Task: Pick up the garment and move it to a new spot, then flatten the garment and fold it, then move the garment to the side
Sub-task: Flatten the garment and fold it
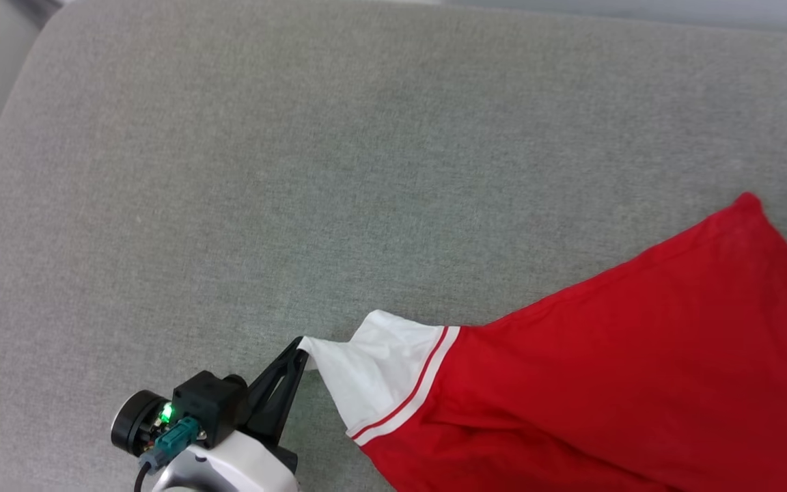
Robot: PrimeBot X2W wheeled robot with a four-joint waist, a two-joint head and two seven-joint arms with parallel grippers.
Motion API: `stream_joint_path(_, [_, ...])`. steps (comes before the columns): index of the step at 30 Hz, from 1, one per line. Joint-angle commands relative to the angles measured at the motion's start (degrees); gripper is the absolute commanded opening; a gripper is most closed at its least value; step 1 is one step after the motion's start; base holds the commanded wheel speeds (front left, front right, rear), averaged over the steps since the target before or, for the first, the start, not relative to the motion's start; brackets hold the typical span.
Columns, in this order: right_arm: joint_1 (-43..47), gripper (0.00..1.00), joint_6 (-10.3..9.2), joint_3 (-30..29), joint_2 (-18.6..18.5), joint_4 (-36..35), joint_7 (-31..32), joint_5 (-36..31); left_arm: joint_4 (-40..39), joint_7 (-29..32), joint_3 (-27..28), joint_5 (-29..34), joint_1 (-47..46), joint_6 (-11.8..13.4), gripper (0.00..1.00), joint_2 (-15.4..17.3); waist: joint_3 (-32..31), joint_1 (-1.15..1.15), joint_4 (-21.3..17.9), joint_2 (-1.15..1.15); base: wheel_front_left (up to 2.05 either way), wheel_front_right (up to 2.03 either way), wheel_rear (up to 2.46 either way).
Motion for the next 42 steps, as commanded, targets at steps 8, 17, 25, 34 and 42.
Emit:
stream_joint_path(8, [-7.5, 1.00, -0.02, 7.8, 6.8, 10.8, -1.1, -4.9, 0.6, -0.1, 0.3, 1.5, -3.0, -0.6, 0.00, -1.8, 6.2, 0.00, 2.9, 0.00, 0.00, 0.00, 0.00])
stream_joint_path(17, [-2.8, 1.00, 0.10, 17.3, 7.2, 16.3, -3.8, -2.2, 1.8, -0.3, 0.9, 1.6, -3.3, -1.1, 0.00, -2.5, 7.6, 0.00, 3.0, 0.00, 0.00, 0.00, 0.00])
stream_joint_path(25, [-7.0, 0.00, -0.04, 16.4, 6.2, 16.2, -13.3, 0.8, 2.2, -0.4, 1.3, 2.2, -2.5, -1.4, 0.00, -1.7, 2.4, 0.00, 1.3, 0.00, 0.00, 0.00, 0.00])
stream_joint_path(34, [-7.5, 0.00, -0.03, 16.4, 3.1, 12.4, -24.8, 4.2, -0.7, 1.5, 2.1, 4.2, -6.1, -1.8, 0.00, 2.1, -7.3, 0.00, -1.3, 0.00, 0.00, 0.00, 0.00])
stream_joint_path(42, [-9.0, 0.00, -0.03, 13.4, 2.0, 9.7, -33.8, 4.8, -2.5, 3.9, 5.4, 5.3, -16.0, -4.6, 0.00, 3.9, -11.9, 0.00, -3.7, 0.00, 0.00, 0.00, 0.00])
